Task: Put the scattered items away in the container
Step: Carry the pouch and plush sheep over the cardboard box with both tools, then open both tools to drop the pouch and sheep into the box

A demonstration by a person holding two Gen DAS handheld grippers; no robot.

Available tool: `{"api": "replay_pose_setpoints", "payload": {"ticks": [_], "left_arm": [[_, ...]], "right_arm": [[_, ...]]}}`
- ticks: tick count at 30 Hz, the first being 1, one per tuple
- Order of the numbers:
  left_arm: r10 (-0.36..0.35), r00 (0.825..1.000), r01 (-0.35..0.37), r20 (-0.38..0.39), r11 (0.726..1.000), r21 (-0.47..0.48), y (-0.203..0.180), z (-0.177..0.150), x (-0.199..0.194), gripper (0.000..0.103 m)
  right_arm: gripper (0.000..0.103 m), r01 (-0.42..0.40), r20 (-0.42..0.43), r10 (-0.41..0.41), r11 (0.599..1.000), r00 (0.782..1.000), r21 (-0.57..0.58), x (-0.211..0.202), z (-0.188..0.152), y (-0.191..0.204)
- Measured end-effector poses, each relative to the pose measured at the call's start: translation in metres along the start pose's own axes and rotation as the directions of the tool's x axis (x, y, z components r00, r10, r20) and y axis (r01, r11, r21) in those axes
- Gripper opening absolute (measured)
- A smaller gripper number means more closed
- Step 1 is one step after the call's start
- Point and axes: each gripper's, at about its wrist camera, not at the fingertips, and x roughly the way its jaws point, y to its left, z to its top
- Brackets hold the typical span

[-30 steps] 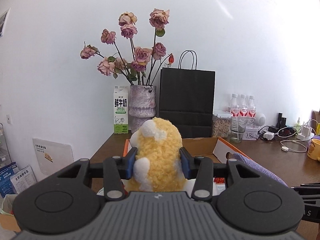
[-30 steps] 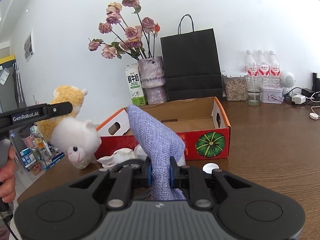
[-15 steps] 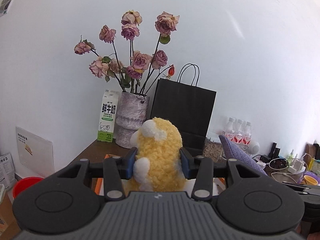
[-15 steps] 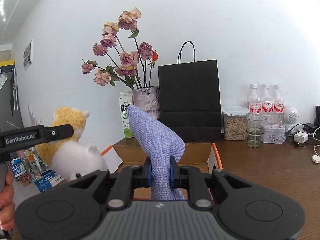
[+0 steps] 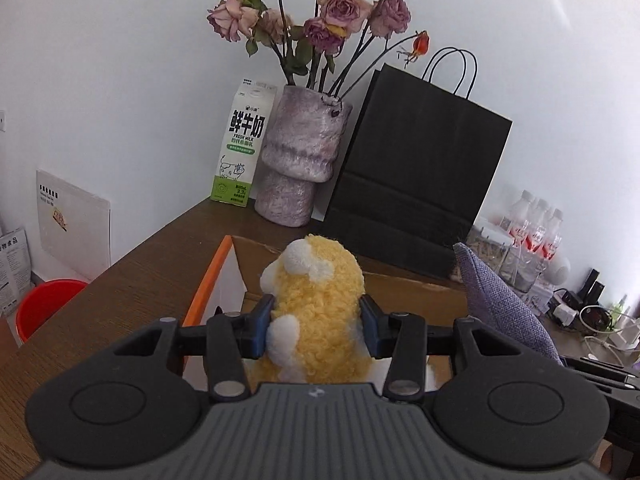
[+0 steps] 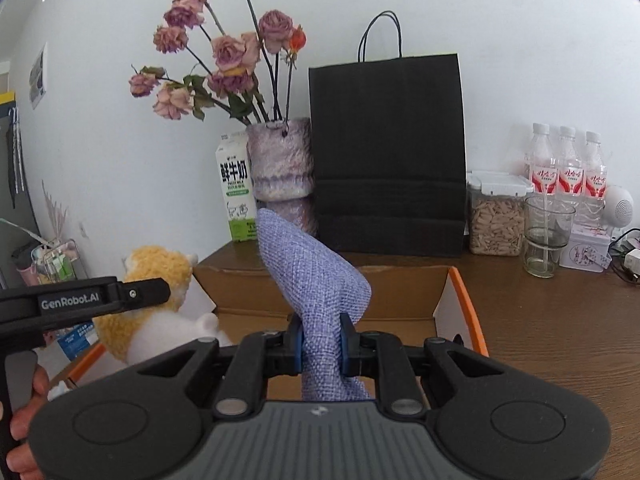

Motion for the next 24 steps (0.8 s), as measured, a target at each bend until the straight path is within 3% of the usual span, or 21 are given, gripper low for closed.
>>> {"api": "replay_pose_setpoints", "payload": {"ticks": [9, 11, 12, 13, 14, 15, 16, 24], "left_arm": [[0.006, 1.000, -0.006, -0.010, 1.000, 0.030, -0.007, -0.005, 0.000, 0.048], [0.023, 1.000, -0.023, -0.007, 0.999, 0.035, -0.008, -0.005, 0.001, 0.051], [0.032, 0.999, -0.032, 0.000, 0.999, 0.030, -0.008, -0.005, 0.000, 0.058], [0.038, 0.999, -0.038, 0.006, 0.999, 0.027, -0.007, -0.005, -0.001, 0.066], [0.045, 0.999, -0.045, 0.011, 0.999, 0.024, -0.007, -0.004, -0.002, 0.093], [0.050, 0.999, -0.050, 0.019, 0.998, 0.026, -0.007, -0.003, -0.003, 0.103], [0.058, 0.998, -0.059, 0.034, 0.998, 0.030, -0.008, -0.003, -0.006, 0.103], [0.088, 0.995, -0.090, 0.043, 0.995, 0.041, -0.009, -0.003, -0.012, 0.103]], "right_arm": [[0.016, 0.024, -0.030, -0.024, 1.000, 0.999, -0.014, 0.005, -0.008, 0.002], [0.021, 0.027, -0.040, -0.028, 1.000, 0.999, -0.016, 0.006, -0.009, 0.002], [0.030, 0.040, -0.047, -0.040, 0.999, 0.998, -0.016, 0.007, -0.009, 0.002], [0.054, 0.045, -0.054, -0.046, 0.999, 0.997, -0.017, 0.008, -0.009, 0.002], [0.070, 0.052, -0.065, -0.054, 0.998, 0.996, -0.021, 0.009, -0.009, 0.003], [0.099, 0.060, -0.076, -0.062, 0.998, 0.995, -0.029, 0.011, -0.008, 0.003], [0.103, 0.067, -0.076, -0.070, 0.997, 0.995, -0.038, 0.011, -0.008, 0.004], [0.103, 0.091, -0.063, -0.093, 0.995, 0.994, -0.032, 0.004, -0.002, 0.002]]}}
